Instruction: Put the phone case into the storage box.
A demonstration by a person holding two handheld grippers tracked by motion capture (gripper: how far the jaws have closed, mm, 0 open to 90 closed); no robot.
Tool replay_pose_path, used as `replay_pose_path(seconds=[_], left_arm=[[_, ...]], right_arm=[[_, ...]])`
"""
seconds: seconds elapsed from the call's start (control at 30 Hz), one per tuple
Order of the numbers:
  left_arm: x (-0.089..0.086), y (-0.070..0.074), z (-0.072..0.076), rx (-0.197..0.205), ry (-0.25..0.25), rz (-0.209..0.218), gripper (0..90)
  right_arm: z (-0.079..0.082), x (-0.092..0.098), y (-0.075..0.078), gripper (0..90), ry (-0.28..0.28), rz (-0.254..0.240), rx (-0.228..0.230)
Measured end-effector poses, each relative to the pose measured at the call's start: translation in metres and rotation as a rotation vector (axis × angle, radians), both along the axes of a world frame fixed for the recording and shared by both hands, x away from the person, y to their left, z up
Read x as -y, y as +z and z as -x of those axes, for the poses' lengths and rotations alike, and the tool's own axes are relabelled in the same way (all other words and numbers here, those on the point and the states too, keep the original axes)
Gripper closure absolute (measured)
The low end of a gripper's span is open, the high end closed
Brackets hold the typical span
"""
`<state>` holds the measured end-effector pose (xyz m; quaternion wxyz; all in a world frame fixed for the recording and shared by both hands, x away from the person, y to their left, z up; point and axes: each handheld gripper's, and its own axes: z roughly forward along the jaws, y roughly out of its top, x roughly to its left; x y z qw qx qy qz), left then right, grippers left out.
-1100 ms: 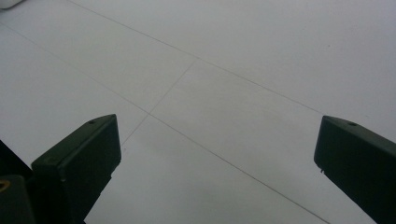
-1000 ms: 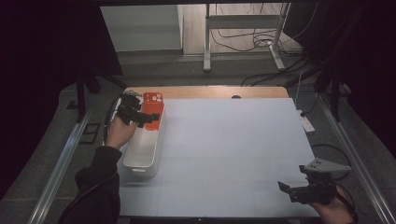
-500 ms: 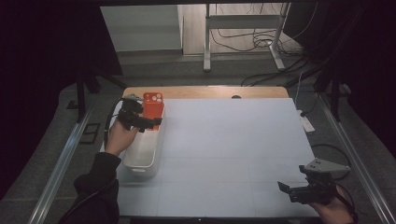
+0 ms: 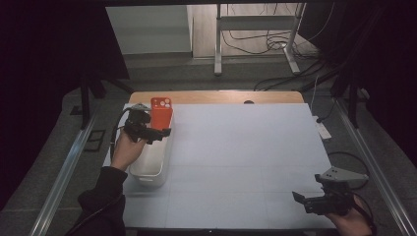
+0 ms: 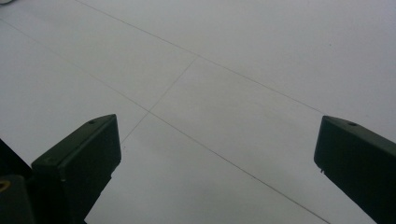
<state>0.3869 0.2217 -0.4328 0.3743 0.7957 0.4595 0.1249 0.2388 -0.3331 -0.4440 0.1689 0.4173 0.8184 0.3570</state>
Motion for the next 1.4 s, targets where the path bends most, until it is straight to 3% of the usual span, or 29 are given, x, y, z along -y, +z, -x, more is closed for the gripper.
replay_pose_path(seconds=[0.43, 0.73, 0.97, 1.4], left_arm=[[0.005, -0.001, 0.014, -0.019, -0.019, 0.032, 0.0], [0.009, 0.001, 0.028, -0.018, -0.047, 0.021, 0.9], [0.015, 0.003, 0.041, 0.023, -0.082, -0.018, 0.5], [0.017, 0.000, 0.062, 0.041, -0.103, -0.041, 0.0]], right_arm=[[0.000, 0.000, 0.000, 0.5, 0.002, 0.002, 0.000], [0.000, -0.001, 0.000, 0.5, 0.004, 0.002, 0.001], [0.000, -0.001, 0.000, 0.5, 0.004, 0.004, 0.001], [0.000, -0.001, 0.000, 0.4, 0.003, 0.002, 0.002]])
